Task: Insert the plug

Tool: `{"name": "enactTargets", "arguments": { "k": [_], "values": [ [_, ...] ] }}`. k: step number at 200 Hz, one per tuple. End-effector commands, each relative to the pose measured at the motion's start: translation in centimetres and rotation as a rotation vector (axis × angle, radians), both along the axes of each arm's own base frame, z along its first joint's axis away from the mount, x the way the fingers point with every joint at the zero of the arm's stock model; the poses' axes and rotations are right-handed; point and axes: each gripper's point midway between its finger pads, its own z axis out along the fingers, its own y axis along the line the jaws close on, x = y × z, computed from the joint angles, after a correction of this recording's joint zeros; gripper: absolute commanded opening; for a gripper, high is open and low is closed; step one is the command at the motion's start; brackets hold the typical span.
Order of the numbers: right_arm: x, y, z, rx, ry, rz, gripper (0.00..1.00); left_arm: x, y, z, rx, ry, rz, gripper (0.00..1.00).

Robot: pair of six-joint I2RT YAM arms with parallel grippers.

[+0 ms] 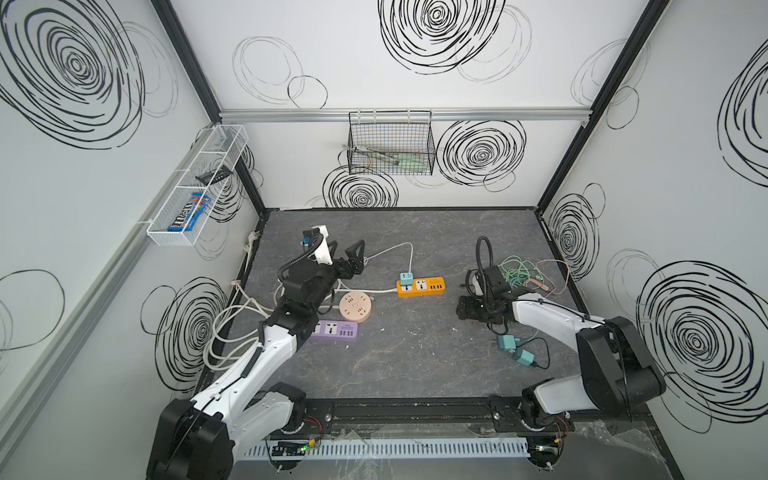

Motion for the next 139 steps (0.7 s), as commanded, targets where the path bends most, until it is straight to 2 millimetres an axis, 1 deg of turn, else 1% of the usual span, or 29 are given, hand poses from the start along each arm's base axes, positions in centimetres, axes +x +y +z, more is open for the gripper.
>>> {"name": "enactTargets", "arguments": {
  "k": [1, 39, 69, 101, 139],
  "values": [
    [-0.5, -1.1, -0.6, -0.053, 0.021, -0.053, 0.82, -0.2, 0.2, 2.5, -0.064, -0.070, -0.022, 0.96],
    [-0.3, -1.9, -1.2, -0.093, 0.023, -0.105, 0.71, 0.5, 1.3, 1.7, -0.034, -0.040, 0.043, 0.96],
    [-0.7, -1.8, -1.3, -0.107, 0.026, -0.096, 0.68, 0.9, 1.7, 1.1, -0.001, -0.007, 0.073, 0.96],
    [-1.3, -2.0, -1.6, -0.121, 0.037, -0.085, 0.63, 1.5, 2.3, 0.4, 0.014, 0.038, 0.112, 0.96],
    [-1.9, -2.2, -1.7, -0.148, 0.041, -0.070, 0.58, 2.3, 1.9, -0.2, 0.016, 0.094, 0.105, 0.96]
  ]
}}
